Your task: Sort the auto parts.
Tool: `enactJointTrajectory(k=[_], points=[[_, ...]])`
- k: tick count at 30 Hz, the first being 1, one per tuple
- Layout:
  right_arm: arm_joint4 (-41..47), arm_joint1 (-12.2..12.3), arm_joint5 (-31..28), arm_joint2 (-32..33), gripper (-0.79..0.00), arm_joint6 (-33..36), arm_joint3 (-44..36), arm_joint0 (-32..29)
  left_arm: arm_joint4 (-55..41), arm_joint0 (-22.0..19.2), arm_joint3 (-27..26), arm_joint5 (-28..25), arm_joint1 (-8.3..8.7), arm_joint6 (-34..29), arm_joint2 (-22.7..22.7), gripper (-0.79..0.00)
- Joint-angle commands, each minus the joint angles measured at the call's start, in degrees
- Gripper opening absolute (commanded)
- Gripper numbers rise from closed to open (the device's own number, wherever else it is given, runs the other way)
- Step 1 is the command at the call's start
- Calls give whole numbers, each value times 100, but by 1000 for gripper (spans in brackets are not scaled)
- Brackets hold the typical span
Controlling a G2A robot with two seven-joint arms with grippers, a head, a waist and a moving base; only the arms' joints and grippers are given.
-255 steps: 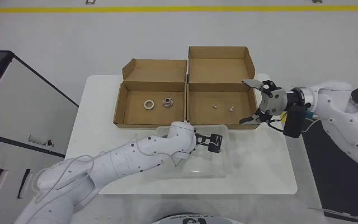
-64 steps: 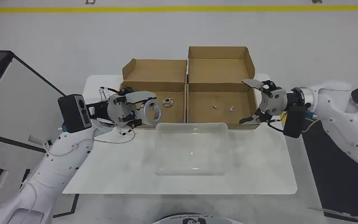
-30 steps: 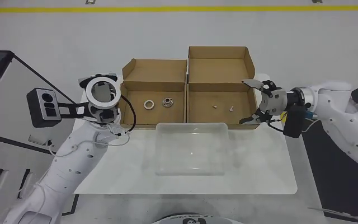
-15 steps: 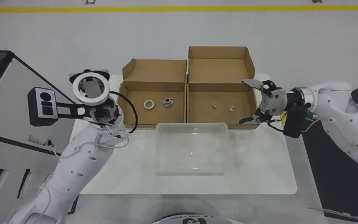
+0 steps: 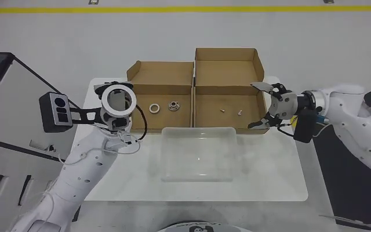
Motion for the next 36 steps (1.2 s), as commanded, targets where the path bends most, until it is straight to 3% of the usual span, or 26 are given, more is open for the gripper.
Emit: enactJointTrajectory(k=[1, 12, 27, 36], points=[[0, 0, 0, 0, 0, 0, 0, 0, -242, 17, -38, 40, -30, 40, 13, -785], [0, 0, 0, 0, 0, 0, 0, 0, -956, 34, -171, 51, -221, 51, -37, -785], [0, 0, 0, 0, 0, 0, 0, 0, 366, 77, 60, -519, -254, -518, -303, -785], [0, 0, 0, 0, 0, 0, 0, 0, -505, 178, -43, -284, -368, -284, -251, -785]])
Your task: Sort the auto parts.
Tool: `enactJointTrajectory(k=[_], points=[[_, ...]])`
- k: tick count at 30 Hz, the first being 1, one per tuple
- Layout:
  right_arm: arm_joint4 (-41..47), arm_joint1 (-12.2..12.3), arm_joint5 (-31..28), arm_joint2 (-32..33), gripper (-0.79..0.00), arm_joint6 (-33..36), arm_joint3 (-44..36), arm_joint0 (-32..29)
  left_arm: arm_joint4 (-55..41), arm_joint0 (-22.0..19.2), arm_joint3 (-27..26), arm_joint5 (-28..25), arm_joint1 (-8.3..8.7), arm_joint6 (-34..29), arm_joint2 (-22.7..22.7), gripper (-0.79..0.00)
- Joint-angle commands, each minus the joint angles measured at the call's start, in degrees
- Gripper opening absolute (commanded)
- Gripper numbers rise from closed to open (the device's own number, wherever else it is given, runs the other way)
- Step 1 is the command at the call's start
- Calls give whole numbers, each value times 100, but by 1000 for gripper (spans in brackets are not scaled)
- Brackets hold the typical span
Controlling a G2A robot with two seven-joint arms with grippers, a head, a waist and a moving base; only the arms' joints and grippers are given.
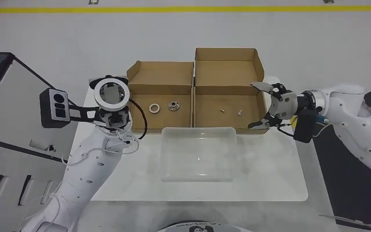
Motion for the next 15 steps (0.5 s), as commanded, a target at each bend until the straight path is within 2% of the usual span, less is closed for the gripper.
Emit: enactJointTrajectory(k=[1, 6, 15], points=[[0, 0, 0, 0, 0, 0, 0, 0, -158, 2, -22, 28, -27, 28, 0, -785], [0, 0, 0, 0, 0, 0, 0, 0, -169, 3, -32, -16, -84, -16, -33, -785], [0, 0, 0, 0, 0, 0, 0, 0, -169, 3, -32, -16, -84, -16, -33, -785]])
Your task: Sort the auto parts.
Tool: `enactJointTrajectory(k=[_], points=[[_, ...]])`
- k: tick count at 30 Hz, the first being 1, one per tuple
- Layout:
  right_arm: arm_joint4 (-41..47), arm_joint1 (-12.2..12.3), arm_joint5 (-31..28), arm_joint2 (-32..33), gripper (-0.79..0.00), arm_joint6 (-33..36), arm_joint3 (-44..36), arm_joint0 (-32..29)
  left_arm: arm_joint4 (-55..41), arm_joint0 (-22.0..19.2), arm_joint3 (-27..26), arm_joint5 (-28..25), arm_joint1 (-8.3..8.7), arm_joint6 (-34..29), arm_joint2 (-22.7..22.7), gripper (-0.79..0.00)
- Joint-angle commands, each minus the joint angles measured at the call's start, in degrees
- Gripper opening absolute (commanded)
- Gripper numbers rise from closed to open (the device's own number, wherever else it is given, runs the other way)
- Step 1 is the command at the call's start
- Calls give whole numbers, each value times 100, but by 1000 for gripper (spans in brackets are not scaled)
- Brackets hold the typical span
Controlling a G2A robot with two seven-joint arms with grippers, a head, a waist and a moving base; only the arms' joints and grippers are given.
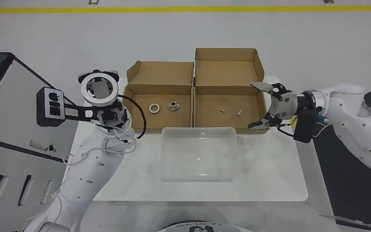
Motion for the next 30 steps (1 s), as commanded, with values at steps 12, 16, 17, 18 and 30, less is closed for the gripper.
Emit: enactJointTrajectory(k=[12, 16, 17, 18, 30], points=[[0, 0, 0, 0, 0, 0, 0, 0, 0, 0, 0, 0, 0, 0, 0, -785], [0, 0, 0, 0, 0, 0, 0, 0, -12, 8, -6, 26, -1, -30, -4, -785], [0, 0, 0, 0, 0, 0, 0, 0, -70, 13, -52, 101, -9, -143, -25, -785], [0, 0, 0, 0, 0, 0, 0, 0, -91, -17, -64, 146, -16, -274, -57, -785], [0, 0, 0, 0, 0, 0, 0, 0, 513, -541, 1123, -305, 4, -2255, -346, -785]])
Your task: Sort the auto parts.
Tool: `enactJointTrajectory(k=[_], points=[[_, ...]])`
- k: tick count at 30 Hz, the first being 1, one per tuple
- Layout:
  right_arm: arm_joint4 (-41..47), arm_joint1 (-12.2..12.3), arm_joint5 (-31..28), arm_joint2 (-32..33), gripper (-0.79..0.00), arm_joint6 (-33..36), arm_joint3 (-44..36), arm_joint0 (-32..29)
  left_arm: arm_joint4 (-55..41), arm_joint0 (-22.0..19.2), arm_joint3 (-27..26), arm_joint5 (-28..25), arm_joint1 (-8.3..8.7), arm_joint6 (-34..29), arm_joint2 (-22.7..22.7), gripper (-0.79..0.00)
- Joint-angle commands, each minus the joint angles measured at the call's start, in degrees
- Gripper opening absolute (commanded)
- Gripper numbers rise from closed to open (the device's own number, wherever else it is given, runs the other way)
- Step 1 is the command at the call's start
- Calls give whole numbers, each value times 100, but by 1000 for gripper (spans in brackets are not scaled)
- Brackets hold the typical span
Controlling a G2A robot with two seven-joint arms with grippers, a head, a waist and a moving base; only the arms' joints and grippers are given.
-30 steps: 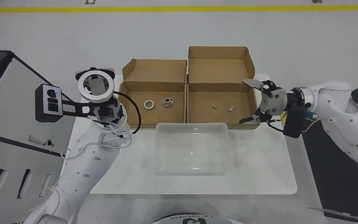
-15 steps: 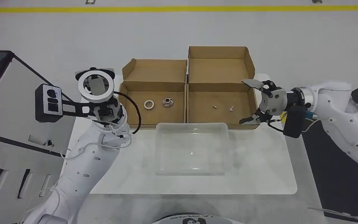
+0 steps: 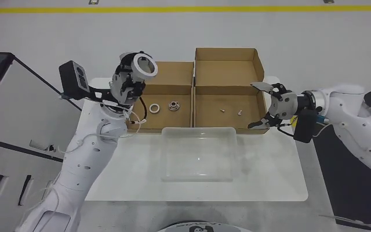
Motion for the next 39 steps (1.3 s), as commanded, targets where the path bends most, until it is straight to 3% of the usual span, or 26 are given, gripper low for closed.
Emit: enactJointTrajectory(k=[1, 8, 15, 25, 39], points=[[0, 0, 0, 0, 0, 0, 0, 0, 255, -37, 171, -182, 23, -273, -64, -785], [0, 0, 0, 0, 0, 0, 0, 0, 760, -272, 532, -520, 44, -703, -158, -785], [0, 0, 0, 0, 0, 0, 0, 0, 1645, -1077, 1321, -679, -36, -1067, 226, -785], [0, 0, 0, 0, 0, 0, 0, 0, 3564, -1991, 2452, -1162, -47, -1043, 797, -785], [0, 0, 0, 0, 0, 0, 0, 0, 4799, -2420, 3101, -1357, -28, -905, 1428, -785]])
